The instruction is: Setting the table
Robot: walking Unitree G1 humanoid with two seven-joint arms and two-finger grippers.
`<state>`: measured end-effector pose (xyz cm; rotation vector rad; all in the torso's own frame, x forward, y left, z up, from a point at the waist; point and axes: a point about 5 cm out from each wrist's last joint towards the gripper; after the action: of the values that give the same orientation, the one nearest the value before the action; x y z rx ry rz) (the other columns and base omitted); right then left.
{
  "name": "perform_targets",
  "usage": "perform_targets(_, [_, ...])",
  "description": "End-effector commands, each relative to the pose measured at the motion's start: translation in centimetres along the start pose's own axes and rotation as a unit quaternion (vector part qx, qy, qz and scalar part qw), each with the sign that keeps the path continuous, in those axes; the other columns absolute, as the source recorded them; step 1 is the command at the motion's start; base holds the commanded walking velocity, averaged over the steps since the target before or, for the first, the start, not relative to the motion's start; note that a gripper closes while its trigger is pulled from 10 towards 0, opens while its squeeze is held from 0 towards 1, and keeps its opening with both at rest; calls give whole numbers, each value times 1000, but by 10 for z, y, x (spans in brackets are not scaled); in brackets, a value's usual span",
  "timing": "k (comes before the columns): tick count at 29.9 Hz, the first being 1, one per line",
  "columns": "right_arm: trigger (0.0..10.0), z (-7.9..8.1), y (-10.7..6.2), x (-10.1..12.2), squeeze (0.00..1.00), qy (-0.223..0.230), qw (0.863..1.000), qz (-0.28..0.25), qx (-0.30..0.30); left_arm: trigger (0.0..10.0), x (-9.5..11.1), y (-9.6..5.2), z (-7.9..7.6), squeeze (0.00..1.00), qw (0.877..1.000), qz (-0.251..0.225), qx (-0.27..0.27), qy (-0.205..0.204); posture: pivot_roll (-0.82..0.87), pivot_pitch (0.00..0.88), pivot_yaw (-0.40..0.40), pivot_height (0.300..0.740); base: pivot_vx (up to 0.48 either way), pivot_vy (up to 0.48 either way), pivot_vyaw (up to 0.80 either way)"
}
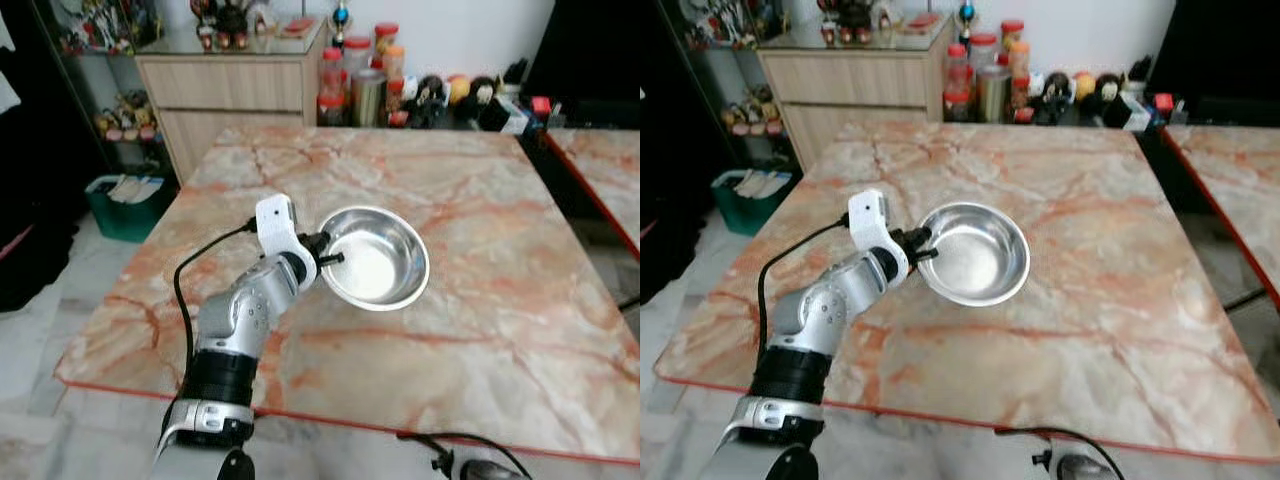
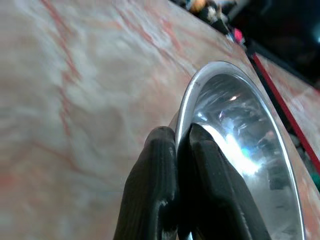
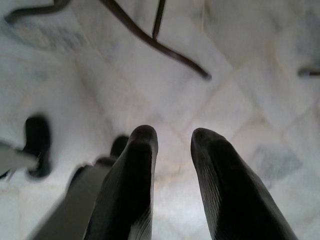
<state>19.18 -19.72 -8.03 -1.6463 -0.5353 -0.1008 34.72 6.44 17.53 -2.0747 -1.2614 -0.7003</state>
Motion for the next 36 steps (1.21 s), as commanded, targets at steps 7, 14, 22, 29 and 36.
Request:
perform_targets(7, [10000,7,0,9,0,-8,1000,-13,20,10000,8,-14,7,0,1000,-7,15,-8,72,0,-9,728,35,0,0])
perform_targets(14, [10000,6,0,13,0,-69,997,-27,36,10000,10,-30,22,0,999,-1,40,-14,91,0,-19,728,0,0,0])
perform_targets(22, [10000,5,0,14,0,-21,999,-44,17,10000,10,-34,21,0,999,4,42,-11,85,0,-18,728,0,0,0])
perform_targets(29, [10000,5,0,13,0,10,999,-44,1,10000,9,-34,20,0,999,7,41,-6,86,0,-11,728,0,0,0])
perform_targets(36, [10000,5,0,15,0,43,997,-63,-17,10000,12,-34,17,0,999,-11,35,-7,85,0,-7,728,0,0,0])
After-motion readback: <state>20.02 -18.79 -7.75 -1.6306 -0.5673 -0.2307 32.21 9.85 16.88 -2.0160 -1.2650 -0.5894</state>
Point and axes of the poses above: a point about 5 cm out from each wrist's last joint towards the gripper, its own y axis pointing out of the wrist towards the gripper, its own x axis along the axis of the wrist's last joint, z = x × y, and after that the axes turned 12 degrees about -y, right-handed
